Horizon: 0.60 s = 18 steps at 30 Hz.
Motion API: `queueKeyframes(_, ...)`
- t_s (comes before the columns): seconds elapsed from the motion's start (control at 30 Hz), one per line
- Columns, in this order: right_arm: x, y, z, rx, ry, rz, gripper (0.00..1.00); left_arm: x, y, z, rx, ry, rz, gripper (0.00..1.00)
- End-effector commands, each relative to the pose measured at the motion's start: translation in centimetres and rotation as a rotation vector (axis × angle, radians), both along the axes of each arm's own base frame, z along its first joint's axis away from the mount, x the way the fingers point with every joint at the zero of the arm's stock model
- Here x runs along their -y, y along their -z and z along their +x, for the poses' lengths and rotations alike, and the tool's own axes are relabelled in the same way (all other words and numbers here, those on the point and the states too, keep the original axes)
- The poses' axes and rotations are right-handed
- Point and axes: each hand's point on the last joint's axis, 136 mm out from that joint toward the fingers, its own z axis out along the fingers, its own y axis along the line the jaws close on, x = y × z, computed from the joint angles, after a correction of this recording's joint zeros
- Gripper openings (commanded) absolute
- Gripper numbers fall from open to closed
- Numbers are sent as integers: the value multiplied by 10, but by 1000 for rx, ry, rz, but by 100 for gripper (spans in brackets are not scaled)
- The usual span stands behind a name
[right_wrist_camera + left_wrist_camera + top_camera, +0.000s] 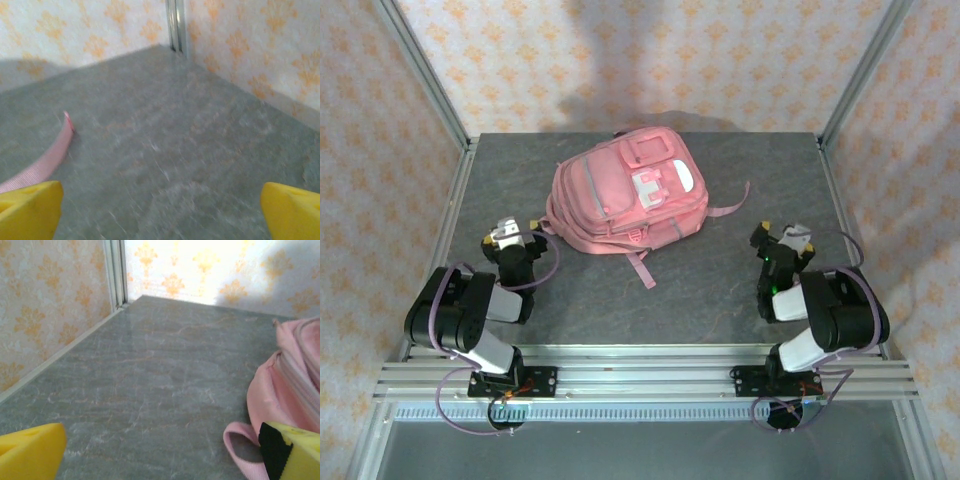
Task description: Pack the student bag
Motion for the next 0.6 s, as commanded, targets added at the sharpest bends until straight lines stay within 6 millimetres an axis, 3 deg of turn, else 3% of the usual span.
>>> queueKeyframes(0.0, -12, -32, 12, 135, -74, -12, 100, -1, -31, 3, 137, -11, 8, 99)
queueKeyframes(0.57, -16, -30, 17, 105, -100, -11, 100, 2, -31, 1, 132, -12, 23, 99)
